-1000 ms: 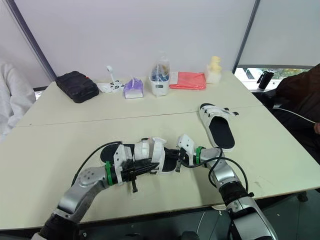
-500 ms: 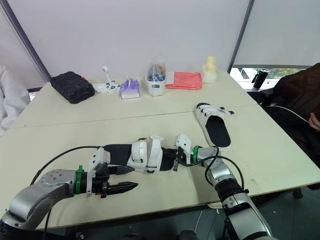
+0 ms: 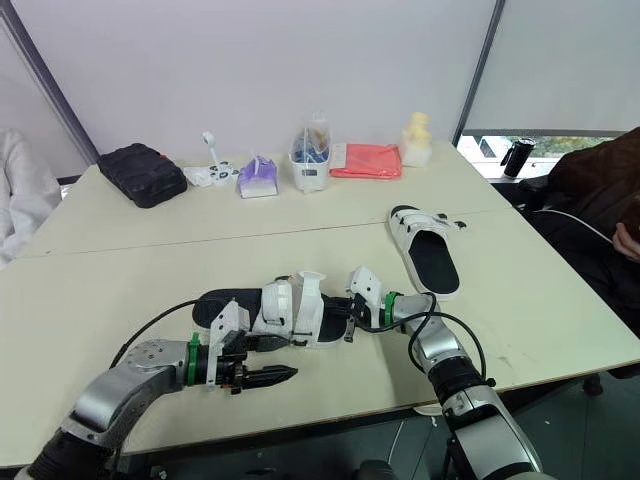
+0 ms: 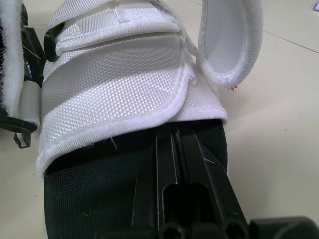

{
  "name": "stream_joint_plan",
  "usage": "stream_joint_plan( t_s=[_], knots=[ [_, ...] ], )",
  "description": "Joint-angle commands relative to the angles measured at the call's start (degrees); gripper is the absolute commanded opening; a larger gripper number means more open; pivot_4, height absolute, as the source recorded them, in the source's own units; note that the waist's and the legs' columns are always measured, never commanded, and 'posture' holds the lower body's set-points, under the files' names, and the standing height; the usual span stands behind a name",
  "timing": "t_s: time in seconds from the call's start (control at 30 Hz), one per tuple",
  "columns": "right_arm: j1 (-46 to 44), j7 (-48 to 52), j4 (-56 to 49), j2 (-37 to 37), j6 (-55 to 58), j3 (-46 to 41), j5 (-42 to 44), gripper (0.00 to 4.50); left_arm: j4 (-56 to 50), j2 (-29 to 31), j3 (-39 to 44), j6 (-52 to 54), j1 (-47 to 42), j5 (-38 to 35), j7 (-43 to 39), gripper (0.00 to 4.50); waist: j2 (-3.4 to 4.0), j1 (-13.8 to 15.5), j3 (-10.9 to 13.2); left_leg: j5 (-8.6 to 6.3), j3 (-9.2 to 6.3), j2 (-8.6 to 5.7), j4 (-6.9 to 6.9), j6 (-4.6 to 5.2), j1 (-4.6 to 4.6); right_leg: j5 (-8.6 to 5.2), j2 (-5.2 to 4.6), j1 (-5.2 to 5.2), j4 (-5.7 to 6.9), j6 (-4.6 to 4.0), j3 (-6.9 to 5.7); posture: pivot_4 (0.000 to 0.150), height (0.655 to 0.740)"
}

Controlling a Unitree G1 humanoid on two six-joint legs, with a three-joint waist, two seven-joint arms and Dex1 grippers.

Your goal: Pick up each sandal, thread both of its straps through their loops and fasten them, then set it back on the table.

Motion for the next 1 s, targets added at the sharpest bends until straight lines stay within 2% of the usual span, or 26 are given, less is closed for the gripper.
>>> stream_joint_plan(
  t_s=[0.03, 0.2, 0.3, 0.47, 0.67, 0.9, 1.0],
  knots=[
    [4.5, -2.3, 6.3, -0.4, 3.8, 3.6, -5.9, 0.00, 0.5, -1.4, 0.1, -1.6, -1.7, 1.1, 0.6, 3.07, -0.01, 0.0, 0.0, 0.00, 0.00, 0.00, 0.00, -0.01, 0.00, 0.00, 0.00, 0.00, 0.00, 0.00, 0.00, 0.150, 0.7400],
    [5.1, -2.6, 5.5, -0.4, 4.0, 3.7, -5.9, 0.00, 1.4, -3.5, 0.6, -1.6, -2.9, 1.6, 1.5, 3.07, -0.03, 0.2, 0.0, -0.02, 0.00, 0.00, 0.05, -0.03, 0.01, 0.00, 0.00, 0.04, 0.00, 0.01, -0.01, 0.150, 0.7400],
    [5.2, -2.8, 5.4, -0.3, 4.1, 3.7, -5.8, 0.00, 1.6, -5.3, 1.5, -0.8, -3.0, 1.2, 2.9, 2.30, -0.05, 0.4, 0.0, -0.05, -0.01, -0.01, 0.08, -0.09, 0.03, 0.01, -0.01, 0.09, 0.00, 0.00, -0.01, 0.150, 0.7400],
    [5.3, -2.9, 5.3, -0.1, 4.1, 3.8, -5.8, 0.00, 0.7, -6.3, 2.2, 1.1, -2.6, 0.4, 4.4, 0.01, -0.11, 0.1, -0.1, -0.03, -0.01, 0.00, 0.05, -0.06, 0.02, 0.02, 0.00, 0.06, 0.00, -0.01, -0.02, 0.150, 0.7400],
    [5.2, -2.9, 5.5, -0.1, 4.1, 3.8, -5.9, 0.00, -1.7, -4.0, 2.0, 6.3, -1.8, -1.3, 3.7, 0.01, -0.10, 0.0, -0.1, 0.02, -0.01, 0.00, 0.04, 0.04, 0.00, 0.03, 0.01, 0.02, 0.00, 0.00, -0.04, 0.150, 0.7400],
    [4.8, -2.8, 6.2, 0.1, 3.9, 3.8, -6.1, 0.00, -8.5, 9.8, -1.4, 11.6, 3.7, -5.0, -9.3, 0.01, 0.04, -0.2, 0.0, 0.03, 0.00, 0.01, -0.23, 0.05, 0.02, 0.02, 0.05, -0.13, 0.02, -0.03, 0.01, 0.150, 0.7400],
    [4.6, -2.9, 6.5, 0.1, 3.8, 3.8, -6.1, 0.00, -11.4, 12.8, -1.7, 12.6, 6.3, -7.1, -12.6, 0.01, 0.06, -0.1, 0.0, -0.01, -0.05, 0.03, -0.21, -0.02, 0.02, 0.01, 0.04, -0.17, 0.01, -0.05, -0.01, 0.150, 0.7400]
  ],
)
